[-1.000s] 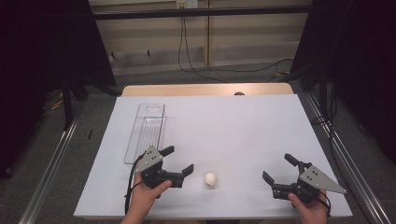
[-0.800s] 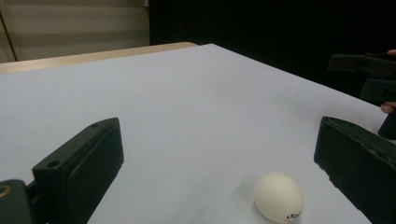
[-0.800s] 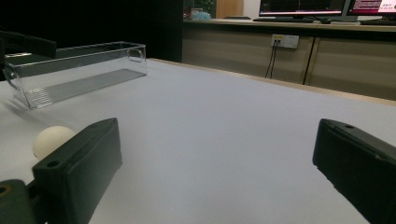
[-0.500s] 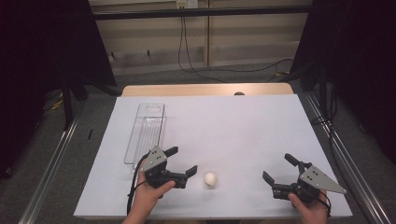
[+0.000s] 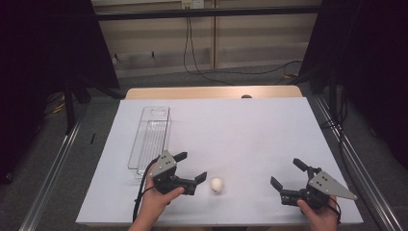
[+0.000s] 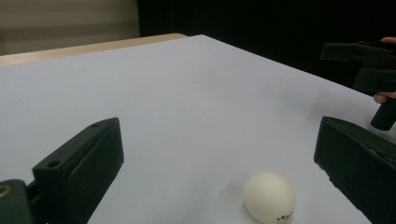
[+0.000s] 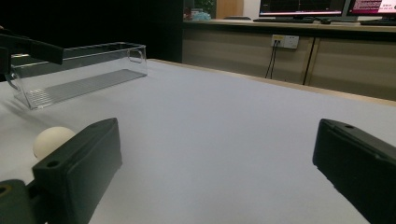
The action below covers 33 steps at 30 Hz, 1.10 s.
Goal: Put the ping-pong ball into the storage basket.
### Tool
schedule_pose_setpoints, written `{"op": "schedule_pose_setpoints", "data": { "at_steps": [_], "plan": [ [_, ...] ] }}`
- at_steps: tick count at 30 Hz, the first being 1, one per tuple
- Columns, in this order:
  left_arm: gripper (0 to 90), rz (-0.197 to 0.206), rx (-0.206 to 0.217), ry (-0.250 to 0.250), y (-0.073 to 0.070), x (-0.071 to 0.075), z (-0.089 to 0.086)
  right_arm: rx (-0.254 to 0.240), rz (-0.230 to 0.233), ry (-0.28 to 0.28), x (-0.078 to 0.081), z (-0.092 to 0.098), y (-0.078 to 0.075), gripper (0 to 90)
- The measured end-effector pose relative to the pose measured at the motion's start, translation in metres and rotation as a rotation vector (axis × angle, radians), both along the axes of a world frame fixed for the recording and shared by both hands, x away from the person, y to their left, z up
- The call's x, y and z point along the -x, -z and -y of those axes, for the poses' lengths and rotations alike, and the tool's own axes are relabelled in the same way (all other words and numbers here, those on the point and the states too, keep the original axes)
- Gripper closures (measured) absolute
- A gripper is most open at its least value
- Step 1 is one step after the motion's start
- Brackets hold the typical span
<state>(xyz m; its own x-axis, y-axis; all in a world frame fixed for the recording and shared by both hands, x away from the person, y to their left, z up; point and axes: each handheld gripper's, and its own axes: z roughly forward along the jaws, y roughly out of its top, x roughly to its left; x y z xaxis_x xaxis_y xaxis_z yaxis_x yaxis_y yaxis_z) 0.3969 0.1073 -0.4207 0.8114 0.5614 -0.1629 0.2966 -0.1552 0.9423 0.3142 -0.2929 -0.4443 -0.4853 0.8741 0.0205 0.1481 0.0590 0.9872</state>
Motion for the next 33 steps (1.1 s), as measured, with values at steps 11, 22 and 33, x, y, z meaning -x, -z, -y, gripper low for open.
{"op": "schedule_pose_setpoints", "data": {
  "at_steps": [11,22,33],
  "plan": [
    [1.7,-0.011,-0.016,0.011,0.001,0.001,0.004,0.002,0.0,-0.002,0.0,-0.001,0.0,1.0],
    [1.6,-0.023,-0.037,0.045,0.002,0.001,0.01,0.0,-0.004,-0.003,0.0,0.0,0.0,1.0],
    [1.6,-0.03,-0.05,0.063,0.004,0.001,0.014,0.0,-0.001,-0.003,0.0,-0.001,0.0,1.0]
  ]
}}
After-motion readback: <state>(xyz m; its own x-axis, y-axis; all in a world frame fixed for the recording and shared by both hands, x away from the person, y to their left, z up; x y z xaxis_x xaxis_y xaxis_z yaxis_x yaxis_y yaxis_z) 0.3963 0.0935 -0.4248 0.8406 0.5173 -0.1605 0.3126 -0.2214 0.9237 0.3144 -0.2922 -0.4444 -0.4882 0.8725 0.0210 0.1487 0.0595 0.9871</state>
